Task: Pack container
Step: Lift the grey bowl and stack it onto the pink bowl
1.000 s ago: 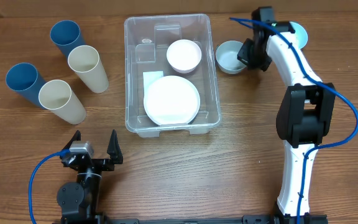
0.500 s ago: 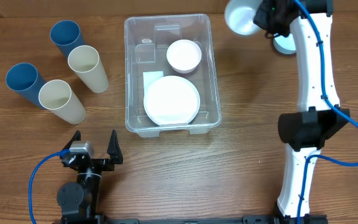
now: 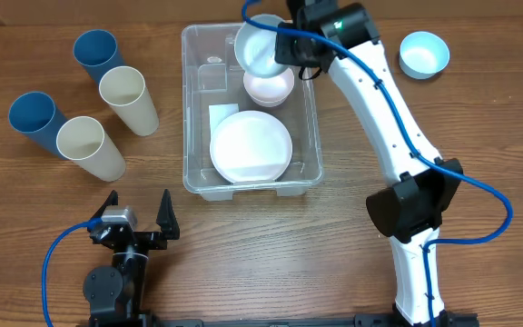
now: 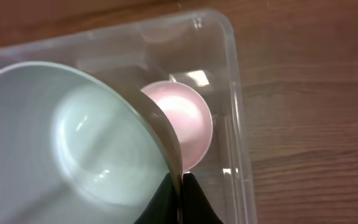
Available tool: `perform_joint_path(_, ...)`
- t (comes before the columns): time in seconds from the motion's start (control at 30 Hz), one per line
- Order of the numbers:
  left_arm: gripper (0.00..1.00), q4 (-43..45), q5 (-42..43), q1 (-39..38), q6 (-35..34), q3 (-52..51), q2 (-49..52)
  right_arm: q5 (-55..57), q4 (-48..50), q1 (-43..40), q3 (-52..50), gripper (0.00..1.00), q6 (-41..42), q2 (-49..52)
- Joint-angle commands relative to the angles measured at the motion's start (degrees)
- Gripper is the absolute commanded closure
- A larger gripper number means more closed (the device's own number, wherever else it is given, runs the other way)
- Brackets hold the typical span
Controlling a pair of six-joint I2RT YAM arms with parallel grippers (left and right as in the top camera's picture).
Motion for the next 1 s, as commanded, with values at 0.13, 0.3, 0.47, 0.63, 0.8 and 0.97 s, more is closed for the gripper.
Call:
perform_joint_path(0.13, 0.0, -0.13, 0.04, 0.57, -0.5, -0.17, -0.48, 1.86, 9.33, -0.33, -9.99, 0.9, -0.48, -0.68)
perform_joint_path(0.3, 0.0, -0.13, 0.04, 0.57, -0.5, -0.17, -0.48, 1.81, 11.67, -0.33, -10.93, 0.41, -5.11, -0.66)
perform_joint_path(0.47, 0.0, -0.13, 0.04, 0.57, -0.5, -0.17, -0.48, -4.7, 10.43, 0.74, -8.31, 0.41, -11.82, -1.27)
perform_joint_path(0.63, 0.0, -0.13, 0.04, 0.57, -0.5, -0.17, -0.48, -4.7, 10.01, 1.95, -6.58, 0.4, -11.82, -1.99)
perform_joint_path(0.8, 0.0, -0.13, 0.04, 0.57, -0.5, -0.17, -0.48, -4.68, 13.11, 1.92, -12.74, 0.42, -12.24, -1.95)
perform_joint_path(0.97, 0.0, -0.13, 0.04, 0.57, -0.5, -0.17, -0.48, -4.7, 18.45, 1.88, -21.03, 0.43, -12.02, -1.92)
